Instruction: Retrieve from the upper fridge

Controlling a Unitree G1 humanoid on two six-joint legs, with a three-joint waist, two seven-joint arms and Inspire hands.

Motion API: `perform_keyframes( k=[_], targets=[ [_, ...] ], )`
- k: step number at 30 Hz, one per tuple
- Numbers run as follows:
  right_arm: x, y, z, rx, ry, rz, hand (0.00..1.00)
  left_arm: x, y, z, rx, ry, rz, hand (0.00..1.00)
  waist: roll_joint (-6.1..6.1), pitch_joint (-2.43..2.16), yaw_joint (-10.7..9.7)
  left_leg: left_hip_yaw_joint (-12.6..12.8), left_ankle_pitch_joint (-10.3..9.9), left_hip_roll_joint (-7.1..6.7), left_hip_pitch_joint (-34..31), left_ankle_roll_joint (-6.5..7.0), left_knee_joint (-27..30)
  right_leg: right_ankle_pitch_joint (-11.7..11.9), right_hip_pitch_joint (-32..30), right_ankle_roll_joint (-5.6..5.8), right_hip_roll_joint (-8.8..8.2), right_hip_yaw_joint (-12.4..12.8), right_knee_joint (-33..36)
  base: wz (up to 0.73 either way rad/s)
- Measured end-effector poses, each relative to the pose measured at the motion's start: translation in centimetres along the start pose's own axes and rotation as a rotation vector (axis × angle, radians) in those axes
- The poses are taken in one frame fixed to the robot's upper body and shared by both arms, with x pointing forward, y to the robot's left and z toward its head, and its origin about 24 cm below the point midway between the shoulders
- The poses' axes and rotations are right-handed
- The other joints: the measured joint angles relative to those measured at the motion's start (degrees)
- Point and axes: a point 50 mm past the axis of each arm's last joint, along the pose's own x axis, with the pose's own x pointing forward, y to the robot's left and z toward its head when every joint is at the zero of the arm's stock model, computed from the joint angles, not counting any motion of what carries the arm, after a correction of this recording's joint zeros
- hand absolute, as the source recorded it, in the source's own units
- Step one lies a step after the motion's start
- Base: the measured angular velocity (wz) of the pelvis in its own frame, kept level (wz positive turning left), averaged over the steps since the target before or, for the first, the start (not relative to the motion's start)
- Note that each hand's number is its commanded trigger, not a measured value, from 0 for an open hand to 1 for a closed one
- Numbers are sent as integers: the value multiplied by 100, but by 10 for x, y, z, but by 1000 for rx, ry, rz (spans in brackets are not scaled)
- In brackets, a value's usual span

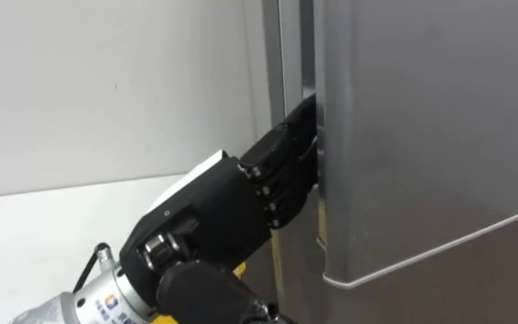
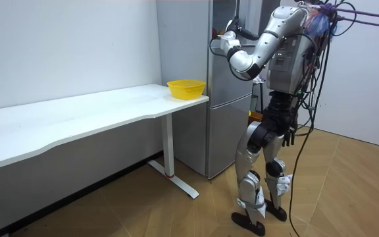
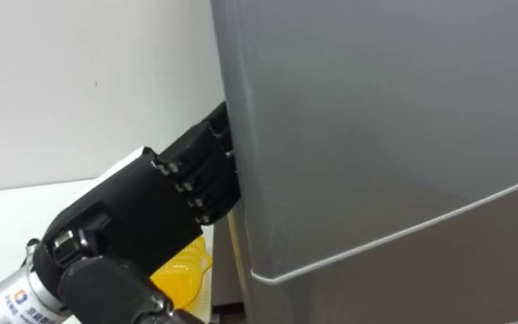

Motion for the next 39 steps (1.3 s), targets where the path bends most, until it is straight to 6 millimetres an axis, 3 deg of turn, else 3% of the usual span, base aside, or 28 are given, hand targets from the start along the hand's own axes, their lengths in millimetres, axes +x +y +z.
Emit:
perform_keyframes(
  k=[12,13,16,21,28,39],
  targets=[
    [0,-1,-1,2,1,-21,0,5,-17,1,-111,-51,-213,0,14,-8,-65,117,28,0,47,1,-18,47,-23,27,-8,155,1,-7],
    [0,-1,-1,2,0,-22,0,5,-18,1,-117,-57,-230,0,-17,11,-76,144,39,7,49,-11,-42,47,-49,26,-7,177,8,-13],
    [0,-2,0,-1,-6,-23,0,8,-23,6,-105,-74,-285,0,35,-22,-204,168,73,6,68,-30,-103,42,-85,18,-3,218,34,-8],
    [0,-2,2,-5,-25,-21,0,13,-28,10,-96,-93,-374,0,-23,9,-333,220,148,10,185,-83,-220,-95,-108,-46,6,282,90,-7],
    [-1,-3,5,-6,-31,-24,0,20,-40,5,-122,-86,-450,0,-111,14,-325,221,196,24,141,-135,-312,-118,-201,-89,32,286,92,0],
    [-1,-4,7,-7,-43,-28,0,30,-41,16,-74,-116,-518,0,-88,9,-327,228,166,27,153,-176,-355,-128,-170,-106,47,289,-1,0]
  ],
)
